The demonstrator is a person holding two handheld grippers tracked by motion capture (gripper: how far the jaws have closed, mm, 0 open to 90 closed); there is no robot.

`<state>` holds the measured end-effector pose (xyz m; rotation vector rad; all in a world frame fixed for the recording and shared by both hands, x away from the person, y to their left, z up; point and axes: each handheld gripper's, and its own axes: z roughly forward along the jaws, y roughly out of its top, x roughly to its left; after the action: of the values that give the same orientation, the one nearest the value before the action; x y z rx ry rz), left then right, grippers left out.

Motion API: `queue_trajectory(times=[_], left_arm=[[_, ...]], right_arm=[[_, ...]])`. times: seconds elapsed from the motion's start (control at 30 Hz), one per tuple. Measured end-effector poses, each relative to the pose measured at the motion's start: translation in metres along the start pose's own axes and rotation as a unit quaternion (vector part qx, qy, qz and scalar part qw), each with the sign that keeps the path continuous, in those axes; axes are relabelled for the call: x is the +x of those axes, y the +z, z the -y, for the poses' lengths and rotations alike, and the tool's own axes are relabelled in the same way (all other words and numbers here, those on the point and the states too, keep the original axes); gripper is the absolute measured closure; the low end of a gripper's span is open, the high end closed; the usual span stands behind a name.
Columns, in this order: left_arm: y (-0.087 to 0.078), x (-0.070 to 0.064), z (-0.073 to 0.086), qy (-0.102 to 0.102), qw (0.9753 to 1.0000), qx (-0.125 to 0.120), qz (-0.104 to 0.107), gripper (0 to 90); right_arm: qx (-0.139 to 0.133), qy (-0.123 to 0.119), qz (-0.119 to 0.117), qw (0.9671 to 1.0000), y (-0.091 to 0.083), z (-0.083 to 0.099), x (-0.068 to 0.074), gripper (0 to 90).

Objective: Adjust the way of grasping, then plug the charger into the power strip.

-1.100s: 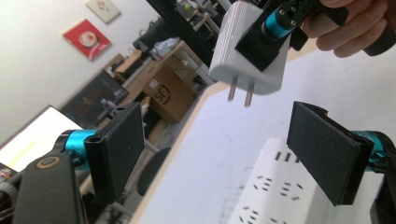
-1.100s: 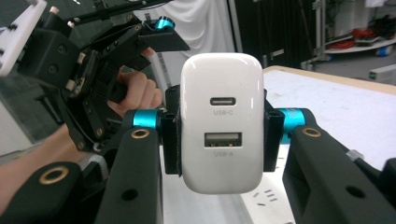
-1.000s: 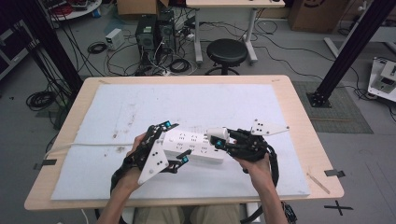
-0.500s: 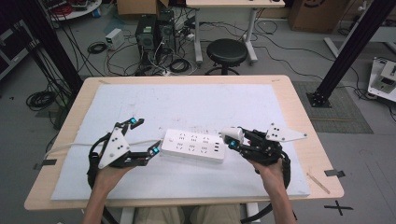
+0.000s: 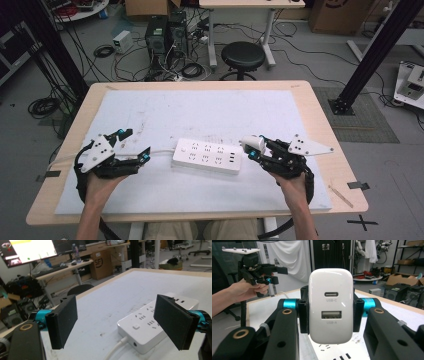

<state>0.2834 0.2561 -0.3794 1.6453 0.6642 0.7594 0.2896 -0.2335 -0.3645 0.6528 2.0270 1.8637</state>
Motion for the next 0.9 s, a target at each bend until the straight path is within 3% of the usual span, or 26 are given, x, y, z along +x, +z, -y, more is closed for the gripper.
queue_trajectory(times=[0.03, 0.07, 0.1, 0.27, 0.3, 0.33, 0.47, 0.5, 0.6, 0.83, 0.87, 0.9], left_arm=[[-0.003, 0.007, 0.008, -0.014, 0.9998, 0.002, -0.013, 19.2], [-0.003, 0.007, 0.008, -0.014, 0.9998, 0.002, -0.013, 19.2], [-0.007, 0.012, 0.015, -0.019, 0.9994, 0.010, -0.028, 19.2], [-0.015, 0.021, 0.028, -0.049, 0.9977, 0.017, -0.044, 19.4], [-0.015, 0.021, 0.028, -0.049, 0.9977, 0.017, -0.044, 19.4], [-0.022, 0.026, 0.037, -0.069, 0.9960, 0.023, -0.053, 19.4], [-0.029, 0.028, 0.042, -0.075, 0.9952, 0.022, -0.060, 19.5], [-0.029, 0.028, 0.042, -0.075, 0.9952, 0.022, -0.060, 19.5], [-0.029, 0.027, 0.045, -0.077, 0.9948, 0.028, -0.060, 19.5], [-0.028, 0.022, 0.048, -0.077, 0.9946, 0.036, -0.060, 19.5], [-0.029, 0.019, 0.049, -0.075, 0.9947, 0.038, -0.060, 19.5], [-0.029, 0.019, 0.049, -0.075, 0.9947, 0.038, -0.060, 19.7]], right_arm=[[-0.002, -0.001, 0.000, 1.0000, 0.000, 0.000, 0.000, 63.0], [-0.002, -0.001, 0.000, 1.0000, 0.000, 0.000, 0.000, 63.0], [-0.004, -0.005, 0.007, 1.0000, -0.001, 0.000, 0.000, 63.0], [-0.005, -0.001, 0.010, 0.9999, -0.004, 0.002, -0.001, 63.0], [0.002, -0.001, 0.013, 0.9999, -0.005, 0.004, -0.003, 63.0], [0.023, 0.000, 0.014, 0.9996, -0.005, 0.005, -0.007, 63.0], [0.064, -0.007, 0.006, 0.9979, 0.001, -0.001, -0.013, 63.0], [0.064, -0.007, 0.006, 0.9979, 0.001, -0.001, -0.013, 63.0], [0.104, -0.017, -0.006, 0.9944, 0.014, -0.009, -0.022, 63.0], [0.152, -0.029, -0.017, 0.9878, 0.030, -0.014, -0.034, 63.0], [0.185, -0.030, -0.023, 0.9821, 0.041, -0.017, -0.040, 63.0], [0.185, -0.030, -0.023, 0.9821, 0.041, -0.017, -0.040, 63.0]])
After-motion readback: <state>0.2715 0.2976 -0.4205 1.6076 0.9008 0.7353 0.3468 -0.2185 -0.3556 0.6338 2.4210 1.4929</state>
